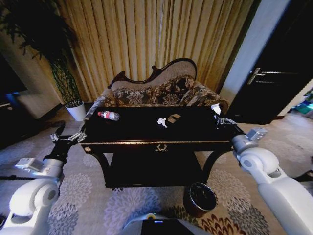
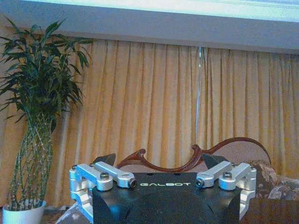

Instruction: Move to the front of the table and place the trash on the table into the trash bin.

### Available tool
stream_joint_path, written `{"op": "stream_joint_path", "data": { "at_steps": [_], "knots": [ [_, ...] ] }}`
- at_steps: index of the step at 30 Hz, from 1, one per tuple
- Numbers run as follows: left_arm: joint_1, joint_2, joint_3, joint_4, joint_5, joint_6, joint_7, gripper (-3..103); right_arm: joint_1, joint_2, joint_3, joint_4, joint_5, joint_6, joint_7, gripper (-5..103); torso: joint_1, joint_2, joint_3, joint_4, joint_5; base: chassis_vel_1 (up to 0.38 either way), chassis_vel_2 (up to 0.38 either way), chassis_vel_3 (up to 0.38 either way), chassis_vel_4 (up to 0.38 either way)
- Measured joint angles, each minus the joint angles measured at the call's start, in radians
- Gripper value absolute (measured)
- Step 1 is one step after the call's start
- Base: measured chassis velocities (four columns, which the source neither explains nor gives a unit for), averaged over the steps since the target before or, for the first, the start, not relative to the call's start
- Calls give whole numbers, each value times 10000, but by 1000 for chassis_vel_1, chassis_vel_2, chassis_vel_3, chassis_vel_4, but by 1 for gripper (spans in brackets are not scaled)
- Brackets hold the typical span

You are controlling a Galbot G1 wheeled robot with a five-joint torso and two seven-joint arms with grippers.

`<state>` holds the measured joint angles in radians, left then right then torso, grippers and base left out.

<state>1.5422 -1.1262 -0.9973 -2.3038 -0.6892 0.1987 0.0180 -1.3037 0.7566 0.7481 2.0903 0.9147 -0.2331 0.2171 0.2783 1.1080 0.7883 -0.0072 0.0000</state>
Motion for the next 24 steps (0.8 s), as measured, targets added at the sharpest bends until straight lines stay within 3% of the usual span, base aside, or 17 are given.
{"op": "stream_joint_path", "data": {
  "at_steps": [24],
  "knots": [
    [32,-59,-21,11,16,-39,16,100,-220,395,-60,-130,-642,175,4,0,-2,1,-2,1,-1,107,-108,-115,101]
  ]
}}
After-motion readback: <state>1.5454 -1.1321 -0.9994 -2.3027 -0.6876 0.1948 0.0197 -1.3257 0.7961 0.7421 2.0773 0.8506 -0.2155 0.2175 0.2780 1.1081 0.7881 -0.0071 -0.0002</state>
